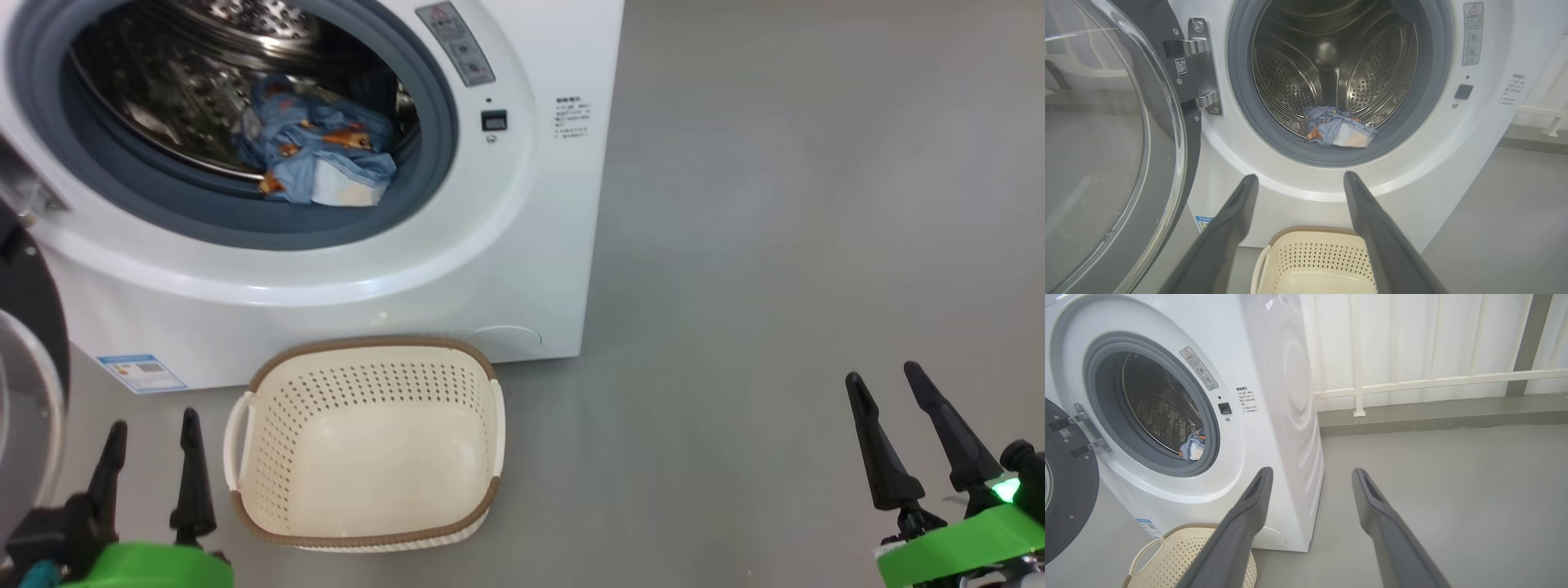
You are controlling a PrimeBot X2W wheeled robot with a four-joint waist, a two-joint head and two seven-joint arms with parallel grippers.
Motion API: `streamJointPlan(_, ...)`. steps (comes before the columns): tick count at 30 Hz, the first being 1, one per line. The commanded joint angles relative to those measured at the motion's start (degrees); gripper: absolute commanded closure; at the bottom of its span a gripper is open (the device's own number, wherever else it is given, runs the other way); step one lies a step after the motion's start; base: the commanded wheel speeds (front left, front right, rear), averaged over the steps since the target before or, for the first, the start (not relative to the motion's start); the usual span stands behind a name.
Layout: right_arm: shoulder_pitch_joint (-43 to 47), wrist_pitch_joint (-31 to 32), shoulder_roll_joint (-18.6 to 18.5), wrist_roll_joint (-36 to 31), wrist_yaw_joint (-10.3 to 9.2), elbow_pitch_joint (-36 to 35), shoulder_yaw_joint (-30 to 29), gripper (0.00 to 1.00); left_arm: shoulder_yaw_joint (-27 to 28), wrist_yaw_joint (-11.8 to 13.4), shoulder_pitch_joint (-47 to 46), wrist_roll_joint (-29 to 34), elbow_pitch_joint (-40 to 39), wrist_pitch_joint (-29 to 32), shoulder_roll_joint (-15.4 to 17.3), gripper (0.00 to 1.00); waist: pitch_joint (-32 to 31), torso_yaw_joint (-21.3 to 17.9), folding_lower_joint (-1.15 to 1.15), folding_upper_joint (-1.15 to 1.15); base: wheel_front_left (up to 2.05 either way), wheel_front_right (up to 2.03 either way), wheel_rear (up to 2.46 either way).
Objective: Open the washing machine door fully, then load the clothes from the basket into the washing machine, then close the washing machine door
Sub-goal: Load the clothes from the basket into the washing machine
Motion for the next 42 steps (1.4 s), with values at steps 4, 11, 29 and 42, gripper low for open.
streamJointPlan(4,1.6,-0.5,-1.4,0.9,0.42,-1.9,0.0,0.0,2.6,0.3,2.8,1.2,-3.8,-0.4,1.0,0.0,-2.6,1.4,0.01,0.0,0.0,0.0,0.0)
streamJointPlan(11,3.4,-0.5,-1.5,0.9,0.42,-2.6,-0.9,0.0,3.5,1.0,6.0,1.6,-7.2,-0.4,0.6,0.0,-3.2,1.7,0.01,0.0,0.0,0.0,0.0)
streamJointPlan(29,3.0,-0.5,-1.4,0.6,0.42,-2.8,-0.1,0.0,2.9,0.9,7.3,1.6,-9.3,-0.4,0.8,0.0,-2.8,1.2,0.01,0.0,0.0,0.0,0.0)
streamJointPlan(42,2.8,-0.5,-1.4,0.6,0.42,-3.0,-0.1,0.0,2.7,1.3,7.4,1.2,-9.9,-0.4,1.0,0.0,-2.5,1.3,0.01,0.0,-0.06,0.06,0.0)
